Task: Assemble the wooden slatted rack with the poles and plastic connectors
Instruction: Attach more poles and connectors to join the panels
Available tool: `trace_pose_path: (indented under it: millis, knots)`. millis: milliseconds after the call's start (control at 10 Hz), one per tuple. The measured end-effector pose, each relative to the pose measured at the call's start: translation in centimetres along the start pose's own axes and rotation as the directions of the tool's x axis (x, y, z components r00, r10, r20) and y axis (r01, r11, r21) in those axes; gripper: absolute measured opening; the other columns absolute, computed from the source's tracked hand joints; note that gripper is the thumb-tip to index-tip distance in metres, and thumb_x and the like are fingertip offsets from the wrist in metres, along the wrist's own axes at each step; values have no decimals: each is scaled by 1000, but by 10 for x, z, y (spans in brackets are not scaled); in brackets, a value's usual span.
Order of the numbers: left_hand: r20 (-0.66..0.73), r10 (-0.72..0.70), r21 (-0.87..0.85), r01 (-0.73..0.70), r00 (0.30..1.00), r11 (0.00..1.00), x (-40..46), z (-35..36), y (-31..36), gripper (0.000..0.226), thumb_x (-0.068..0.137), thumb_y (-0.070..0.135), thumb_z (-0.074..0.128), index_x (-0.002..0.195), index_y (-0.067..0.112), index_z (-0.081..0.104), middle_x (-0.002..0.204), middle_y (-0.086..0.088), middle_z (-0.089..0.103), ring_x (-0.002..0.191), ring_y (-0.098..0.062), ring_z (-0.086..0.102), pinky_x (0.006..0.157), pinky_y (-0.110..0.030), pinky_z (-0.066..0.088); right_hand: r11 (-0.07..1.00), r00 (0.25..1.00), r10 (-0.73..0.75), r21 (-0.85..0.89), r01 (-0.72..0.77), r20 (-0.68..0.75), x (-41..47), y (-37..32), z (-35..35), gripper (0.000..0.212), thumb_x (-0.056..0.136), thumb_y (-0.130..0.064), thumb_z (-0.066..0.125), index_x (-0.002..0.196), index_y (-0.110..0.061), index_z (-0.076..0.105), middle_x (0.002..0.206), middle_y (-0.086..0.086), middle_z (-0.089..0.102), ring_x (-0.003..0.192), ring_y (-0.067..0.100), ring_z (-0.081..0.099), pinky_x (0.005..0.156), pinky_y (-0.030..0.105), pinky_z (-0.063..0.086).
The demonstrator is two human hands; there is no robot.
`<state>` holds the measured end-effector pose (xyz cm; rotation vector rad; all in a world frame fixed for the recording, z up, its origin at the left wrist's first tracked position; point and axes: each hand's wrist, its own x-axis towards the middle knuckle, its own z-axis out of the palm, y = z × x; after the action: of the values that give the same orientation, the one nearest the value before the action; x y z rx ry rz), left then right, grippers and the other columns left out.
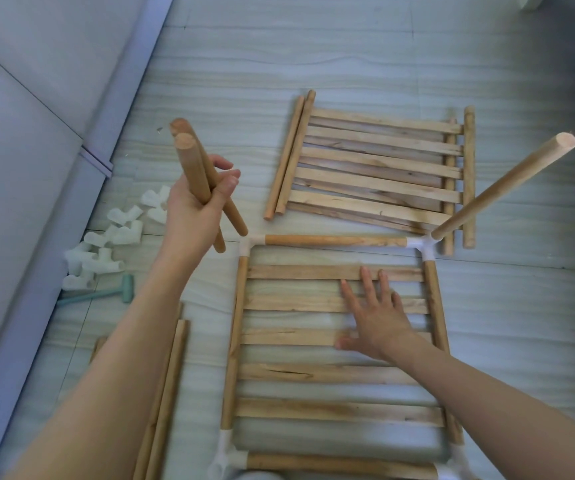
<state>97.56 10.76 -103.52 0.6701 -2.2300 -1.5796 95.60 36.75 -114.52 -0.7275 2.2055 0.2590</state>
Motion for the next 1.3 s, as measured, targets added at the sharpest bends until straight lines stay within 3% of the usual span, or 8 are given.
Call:
trace_pose_path:
  millis: [300, 400, 600, 700, 800, 900, 1000, 1300]
  knots:
    - [-88, -24, 95, 32, 996, 995, -4, -1, -19, 5, 88, 26, 61, 91, 28, 58, 101, -4, 66, 100, -18, 61, 92, -50, 48, 1000, 1000, -8, 5, 8, 12, -1, 1, -2, 105, 82, -67, 48, 145, -24, -24, 147, 15, -37, 136, 44, -28, 116, 53, 3]
    - [-123, 6, 218, 21, 992, 976, -1, 6, -20, 11, 87, 28, 64, 96, 26, 59, 100, -2, 64, 99, -15, 59, 92, -38, 47, 1000, 1000, -4, 5, 4, 9, -1, 1, -2, 105, 82, -67, 48, 146, -23, -23, 148, 15, -36, 136, 45, -27, 116, 53, 4]
    - [-169, -16, 187, 48, 985, 981, -6, 7, -23, 17, 88, 18, 63, 106, 16, 63, 97, 16, 65, 88, 19, 55, 79, 4, 35, 1000, 1000, 3, 7, -3, 17, -1, 0, -3, 105, 83, -66, 48, 146, -23, -24, 148, 16, -36, 136, 45, -27, 116, 53, 4]
    - [-107, -78, 141, 93, 991, 986, -9, 4, -28, 20, 92, 16, 58, 112, 18, 63, 105, 14, 65, 98, 11, 57, 85, -2, 39, 1000, 1000, 5, 1, -5, 23, -2, 0, -3, 105, 83, -66, 48, 146, -23, -24, 148, 16, -36, 136, 45, -27, 116, 53, 4]
    - [-57, -100, 143, 107, 993, 984, -19, 3, -33, 18, 94, 17, 54, 109, 25, 60, 99, 18, 60, 84, 15, 54, 75, -5, 41, 1000, 1000, 13, 0, -13, 4, -1, -1, -1, 104, 83, -67, 48, 146, -25, -23, 148, 15, -36, 137, 44, -26, 116, 52, 4]
    - [-137, -162, 34, 168, 977, 985, -36, -2, -37, 31, 96, 23, 52, 127, 20, 49, 116, 10, 57, 103, 3, 56, 90, -20, 46, 1000, 999, 27, 7, -27, -36, -5, -1, 6, 97, 86, -66, 43, 146, -27, -22, 149, 14, -34, 139, 40, -24, 116, 50, 5]
    - [-163, -214, 64, 226, 963, 972, -55, -9, -36, 16, 96, 33, 48, 104, 21, 53, 99, -1, 61, 94, -11, 59, 91, -38, 50, 1000, 996, -8, -20, 7, -91, -19, -11, 27, 76, 96, -55, 32, 148, -27, -16, 153, 14, -28, 142, 35, -18, 116, 52, 10]
    - [-155, -279, 33, 287, 948, 957, -102, -50, -21, 40, 96, 42, 42, 75, 13, 58, 68, -4, 63, 63, -17, 62, 54, -26, 50, 988, 997, -53, -146, 44, -64, -22, -20, 33, 71, 99, -16, 33, 148, -23, -17, 153, 13, -27, 141, 42, -16, 112, 53, 16]
